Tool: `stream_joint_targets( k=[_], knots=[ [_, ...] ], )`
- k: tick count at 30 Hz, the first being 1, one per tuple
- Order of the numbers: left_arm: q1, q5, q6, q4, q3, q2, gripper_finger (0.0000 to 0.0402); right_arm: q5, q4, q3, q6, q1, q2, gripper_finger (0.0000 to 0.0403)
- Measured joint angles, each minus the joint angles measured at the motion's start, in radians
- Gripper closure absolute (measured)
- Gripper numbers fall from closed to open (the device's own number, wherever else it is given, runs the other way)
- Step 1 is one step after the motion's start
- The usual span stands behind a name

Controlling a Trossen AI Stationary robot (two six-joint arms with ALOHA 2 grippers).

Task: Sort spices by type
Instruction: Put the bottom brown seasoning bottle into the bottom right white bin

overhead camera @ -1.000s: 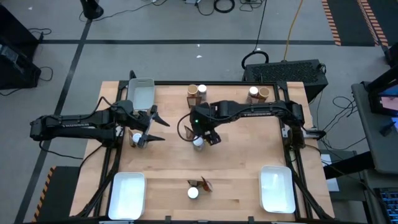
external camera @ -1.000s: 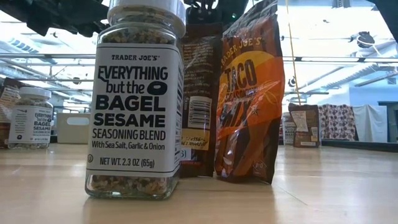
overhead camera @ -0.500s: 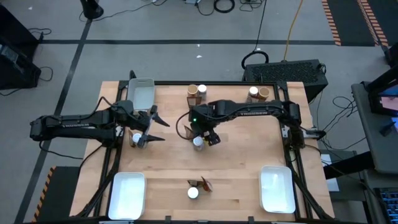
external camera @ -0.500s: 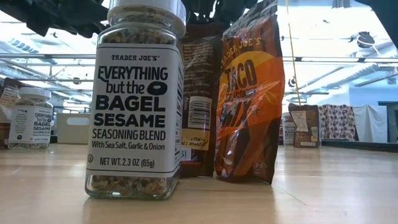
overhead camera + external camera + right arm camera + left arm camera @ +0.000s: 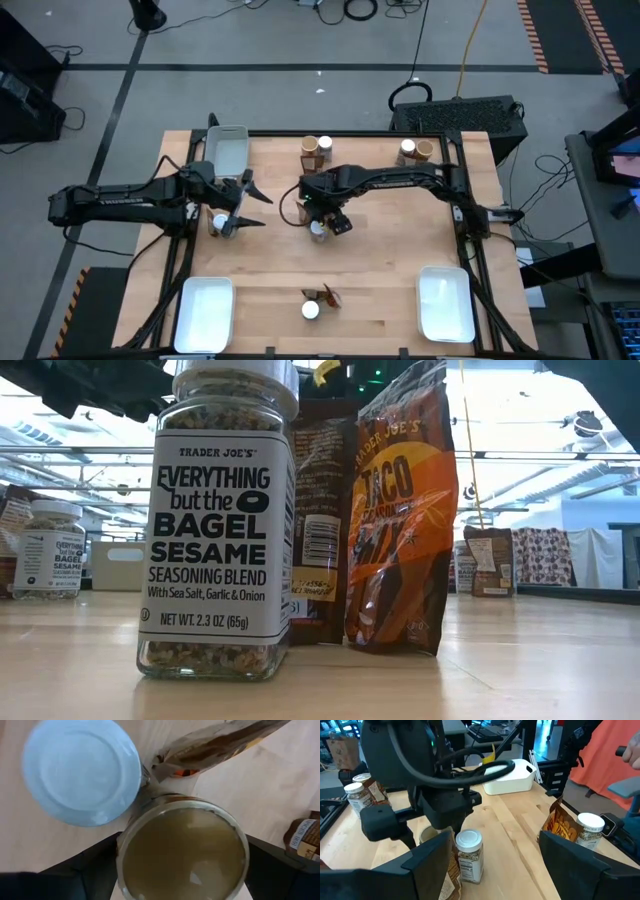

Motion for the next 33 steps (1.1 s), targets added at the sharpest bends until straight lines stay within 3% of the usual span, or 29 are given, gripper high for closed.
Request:
stream_joint_targets(
  k=[7,20,33],
  knots=[
    [0.000,-0.003,0.006,-0.001,0.000,0.000,0.0100,0.000,0.001,0.000,-0.020,0.000,0.008,0.0071],
    [0.000,-0.004,0.006,-0.003,0.000,0.000,0.0100,-0.003,0.001,0.000,-0.053,0.000,0.008,0.0135],
    [0.000,-0.004,0.005,-0.003,0.000,0.000,0.0100,0.068,-0.026,0.000,-0.048,-0.002,-0.024,0.0139]
  ],
)
